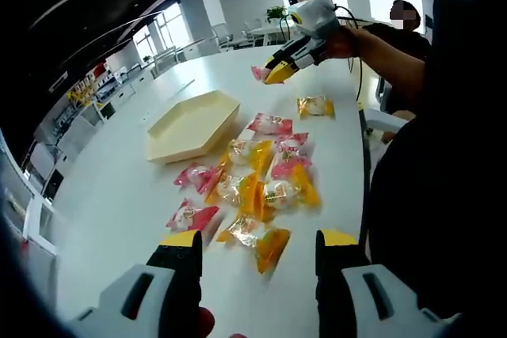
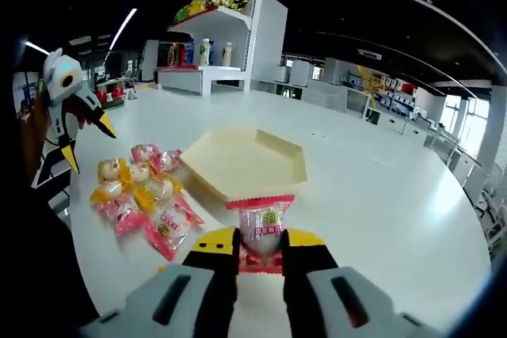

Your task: Pick up the marshmallows scattered on the table and place them into the bowl on the table

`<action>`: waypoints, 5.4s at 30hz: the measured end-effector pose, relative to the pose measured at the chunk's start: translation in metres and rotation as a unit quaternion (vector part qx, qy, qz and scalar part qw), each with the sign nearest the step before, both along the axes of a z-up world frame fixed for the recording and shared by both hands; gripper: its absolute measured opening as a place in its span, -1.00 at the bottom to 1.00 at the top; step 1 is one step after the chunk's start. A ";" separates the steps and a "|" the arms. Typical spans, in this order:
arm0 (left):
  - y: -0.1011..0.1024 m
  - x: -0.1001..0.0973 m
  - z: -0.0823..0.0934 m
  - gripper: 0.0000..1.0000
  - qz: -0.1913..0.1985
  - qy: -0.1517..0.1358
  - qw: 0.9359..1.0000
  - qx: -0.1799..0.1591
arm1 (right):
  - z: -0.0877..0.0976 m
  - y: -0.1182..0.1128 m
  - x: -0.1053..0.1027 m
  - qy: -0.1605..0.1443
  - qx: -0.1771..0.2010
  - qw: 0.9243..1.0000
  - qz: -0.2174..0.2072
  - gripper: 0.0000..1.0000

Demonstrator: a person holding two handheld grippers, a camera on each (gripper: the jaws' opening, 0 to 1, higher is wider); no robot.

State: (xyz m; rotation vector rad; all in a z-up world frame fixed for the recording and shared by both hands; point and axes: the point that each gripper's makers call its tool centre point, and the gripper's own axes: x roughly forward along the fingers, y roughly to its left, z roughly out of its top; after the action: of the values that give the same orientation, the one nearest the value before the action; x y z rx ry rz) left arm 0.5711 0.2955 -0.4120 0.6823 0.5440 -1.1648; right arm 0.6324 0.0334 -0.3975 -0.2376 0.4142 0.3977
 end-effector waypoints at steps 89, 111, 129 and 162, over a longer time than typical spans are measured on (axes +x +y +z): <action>0.011 0.000 -0.010 0.15 0.011 0.006 1.000 0.018 | 0.038 0.045 0.069 -0.061 0.059 0.996 0.032 -0.56; 0.011 -0.004 -0.004 0.14 0.009 -0.011 1.000 0.017 | 0.034 0.057 0.069 -0.079 0.054 0.994 0.044 -0.56; 0.012 -0.005 -0.004 0.15 0.002 -0.011 1.000 0.018 | 0.023 0.063 0.076 -0.067 0.060 0.996 0.025 -0.55; -0.006 0.001 0.000 0.13 -0.013 -0.009 1.000 -0.004 | 0.002 0.060 0.084 -0.038 0.067 0.997 0.002 -0.55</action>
State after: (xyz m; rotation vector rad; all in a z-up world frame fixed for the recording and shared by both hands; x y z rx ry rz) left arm 0.5725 0.2899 -0.4120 0.6938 0.5162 -1.1841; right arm 0.7160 0.0937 -0.3960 -0.1219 0.3108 0.4173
